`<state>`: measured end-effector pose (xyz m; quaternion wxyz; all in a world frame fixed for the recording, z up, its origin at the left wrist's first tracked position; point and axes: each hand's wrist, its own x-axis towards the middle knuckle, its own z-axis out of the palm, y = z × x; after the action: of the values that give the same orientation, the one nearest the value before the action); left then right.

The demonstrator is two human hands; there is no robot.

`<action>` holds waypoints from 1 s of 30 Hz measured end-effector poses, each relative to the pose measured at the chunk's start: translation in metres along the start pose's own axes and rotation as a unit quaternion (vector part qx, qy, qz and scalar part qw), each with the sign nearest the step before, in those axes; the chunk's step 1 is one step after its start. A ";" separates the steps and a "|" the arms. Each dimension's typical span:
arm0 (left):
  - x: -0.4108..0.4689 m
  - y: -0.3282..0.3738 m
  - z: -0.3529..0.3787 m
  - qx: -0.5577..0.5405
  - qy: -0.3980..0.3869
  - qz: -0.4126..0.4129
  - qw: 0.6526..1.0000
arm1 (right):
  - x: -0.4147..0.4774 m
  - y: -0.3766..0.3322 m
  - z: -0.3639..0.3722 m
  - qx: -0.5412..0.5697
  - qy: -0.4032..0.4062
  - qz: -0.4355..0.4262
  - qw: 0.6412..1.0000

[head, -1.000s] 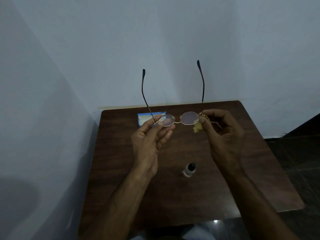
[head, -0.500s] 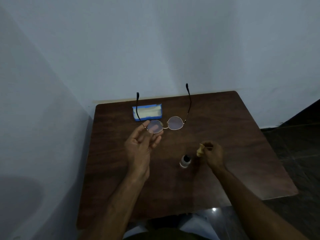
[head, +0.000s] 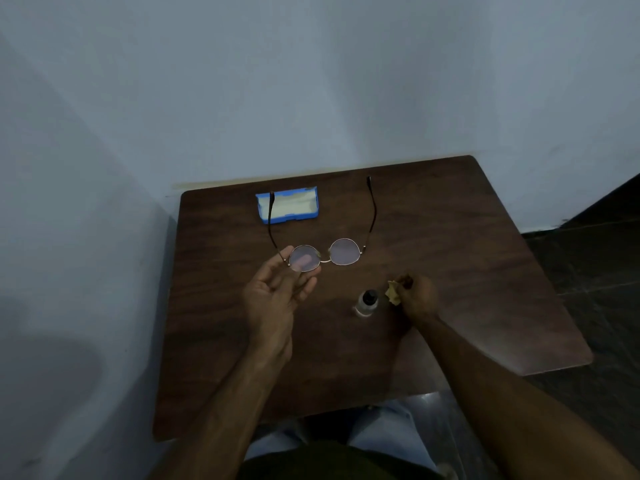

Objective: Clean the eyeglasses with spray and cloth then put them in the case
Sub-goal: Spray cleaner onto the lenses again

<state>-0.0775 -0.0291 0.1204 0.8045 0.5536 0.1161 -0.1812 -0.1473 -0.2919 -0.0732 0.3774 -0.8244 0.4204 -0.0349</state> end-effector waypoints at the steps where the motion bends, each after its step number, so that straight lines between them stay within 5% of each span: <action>1: 0.000 -0.001 0.000 0.001 -0.001 0.000 1.000 | 0.002 0.003 0.001 -0.011 0.000 -0.005 1.000; 6: 0.002 -0.005 0.000 0.000 -0.009 -0.003 1.000 | -0.024 0.001 -0.006 -0.107 0.048 -0.121 0.986; 11: 0.006 -0.008 0.001 -0.006 -0.014 -0.014 1.000 | -0.095 -0.015 0.001 -0.010 -0.006 -0.201 0.979; 23: 0.014 0.006 0.002 -0.023 -0.016 0.000 1.000 | -0.118 -0.077 0.002 0.246 -0.062 -0.122 0.960; 30: 0.023 0.022 -0.007 -0.018 0.009 0.047 0.999 | -0.151 -0.153 -0.056 0.516 -0.178 -0.032 0.837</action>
<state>-0.0469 -0.0189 0.1273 0.8207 0.5458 0.1003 -0.1358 -0.1635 -0.1610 0.1062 0.8149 -0.5153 0.2404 -0.1118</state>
